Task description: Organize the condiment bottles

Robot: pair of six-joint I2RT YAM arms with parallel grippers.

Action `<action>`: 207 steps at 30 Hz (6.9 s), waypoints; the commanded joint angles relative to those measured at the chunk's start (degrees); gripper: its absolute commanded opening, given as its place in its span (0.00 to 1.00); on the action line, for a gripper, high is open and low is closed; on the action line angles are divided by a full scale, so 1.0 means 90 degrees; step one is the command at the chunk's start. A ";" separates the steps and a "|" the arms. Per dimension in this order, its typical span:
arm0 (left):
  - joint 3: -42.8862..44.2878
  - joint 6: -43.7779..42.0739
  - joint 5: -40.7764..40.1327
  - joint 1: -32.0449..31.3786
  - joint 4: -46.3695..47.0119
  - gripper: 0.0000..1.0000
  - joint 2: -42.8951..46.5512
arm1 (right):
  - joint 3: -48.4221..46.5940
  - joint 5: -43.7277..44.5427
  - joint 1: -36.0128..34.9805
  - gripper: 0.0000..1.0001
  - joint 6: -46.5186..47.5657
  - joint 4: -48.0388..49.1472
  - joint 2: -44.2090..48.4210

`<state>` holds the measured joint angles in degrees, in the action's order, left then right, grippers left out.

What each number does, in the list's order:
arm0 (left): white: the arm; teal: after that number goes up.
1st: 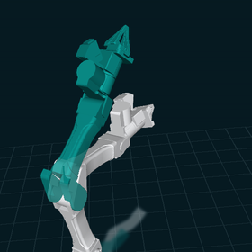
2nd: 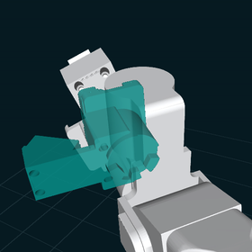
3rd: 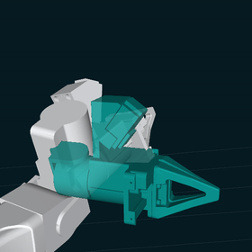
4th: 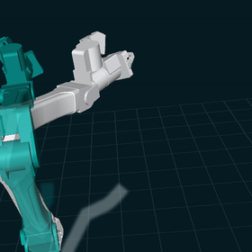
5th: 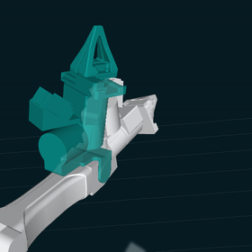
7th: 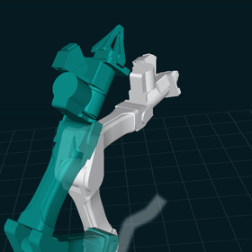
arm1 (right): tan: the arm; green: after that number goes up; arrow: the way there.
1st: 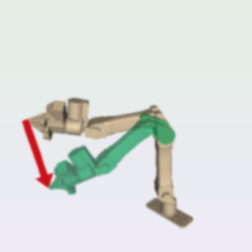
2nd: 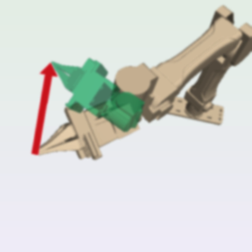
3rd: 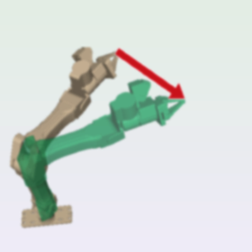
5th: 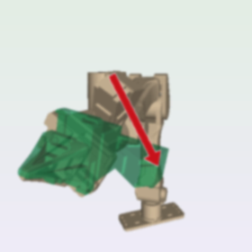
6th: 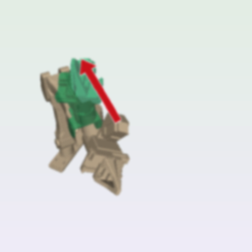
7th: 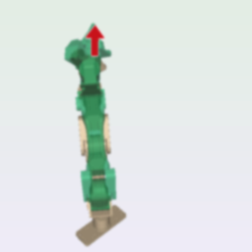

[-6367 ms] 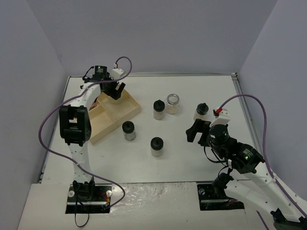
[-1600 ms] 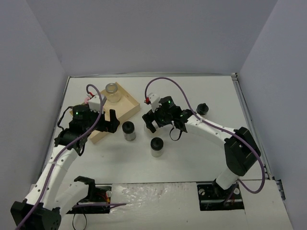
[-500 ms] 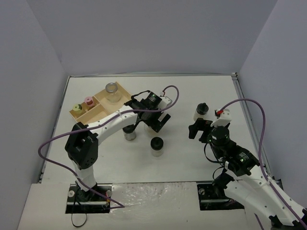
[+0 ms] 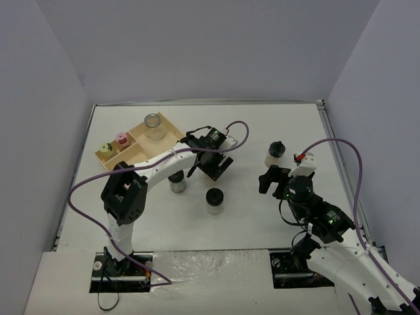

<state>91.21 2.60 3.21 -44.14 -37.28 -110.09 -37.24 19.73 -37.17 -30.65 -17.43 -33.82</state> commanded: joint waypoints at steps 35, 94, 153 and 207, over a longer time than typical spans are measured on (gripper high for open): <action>0.0985 -0.0508 0.0049 0.0831 -0.0869 0.00 0.1375 | 0.0063 0.0103 0.0016 1.00 -0.0117 0.0191 0.0027; 0.0540 -0.0412 0.0654 0.3440 -0.0321 0.81 0.2283 | 0.0081 -0.0075 -0.0079 1.00 -0.0090 0.0214 0.0033; -0.2690 0.1880 -0.1089 0.1512 0.1048 0.00 0.4520 | 0.0347 -0.0043 -0.0244 1.00 -0.0196 0.0365 0.0647; -0.2006 0.1576 -0.0676 0.4697 0.2537 0.70 0.1884 | 0.0378 0.0103 -0.0440 1.00 -0.0195 0.0384 0.0508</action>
<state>69.58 16.74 -2.19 -2.44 -16.00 -94.11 -34.15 18.55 -40.60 -31.72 -17.39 -28.03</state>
